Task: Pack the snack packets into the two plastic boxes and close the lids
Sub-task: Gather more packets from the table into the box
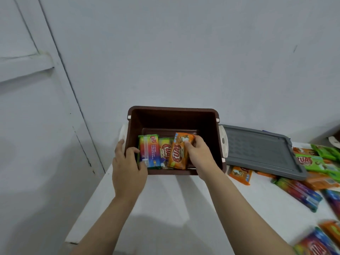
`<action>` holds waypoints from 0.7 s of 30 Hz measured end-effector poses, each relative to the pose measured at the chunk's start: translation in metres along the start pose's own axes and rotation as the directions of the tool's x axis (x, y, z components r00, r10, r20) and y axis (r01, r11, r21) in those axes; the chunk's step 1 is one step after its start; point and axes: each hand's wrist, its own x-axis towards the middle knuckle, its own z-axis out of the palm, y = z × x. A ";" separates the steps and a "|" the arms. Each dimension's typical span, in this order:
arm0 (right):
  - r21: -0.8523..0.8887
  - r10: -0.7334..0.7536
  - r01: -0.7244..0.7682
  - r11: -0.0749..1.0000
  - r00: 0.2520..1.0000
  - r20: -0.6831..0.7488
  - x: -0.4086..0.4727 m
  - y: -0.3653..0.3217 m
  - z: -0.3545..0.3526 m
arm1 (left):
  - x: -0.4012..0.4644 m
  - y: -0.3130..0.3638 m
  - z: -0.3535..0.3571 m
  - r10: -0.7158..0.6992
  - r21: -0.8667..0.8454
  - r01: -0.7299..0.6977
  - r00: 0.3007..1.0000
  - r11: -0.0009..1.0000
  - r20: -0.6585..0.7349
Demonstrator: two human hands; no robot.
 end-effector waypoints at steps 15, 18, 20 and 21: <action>-0.127 0.114 -0.101 0.987 0.989 0.098 -0.016 0.015 0.074 | -0.038 -0.010 -0.003 0.048 -0.050 -0.047 0.999 0.998 0.015; -0.533 -0.225 0.158 0.831 0.972 -0.063 -0.012 0.010 0.062 | -0.036 -0.011 -0.003 0.064 -0.066 -0.063 0.998 0.996 0.010; -0.719 -0.495 0.361 0.594 0.868 0.027 -0.003 0.002 0.062 | -0.035 -0.010 -0.004 0.063 -0.065 -0.063 0.998 0.996 0.010; -0.747 -0.511 0.414 0.520 0.852 0.117 0.002 -0.003 0.065 | -0.035 -0.010 -0.004 0.065 -0.061 -0.065 0.998 0.996 0.010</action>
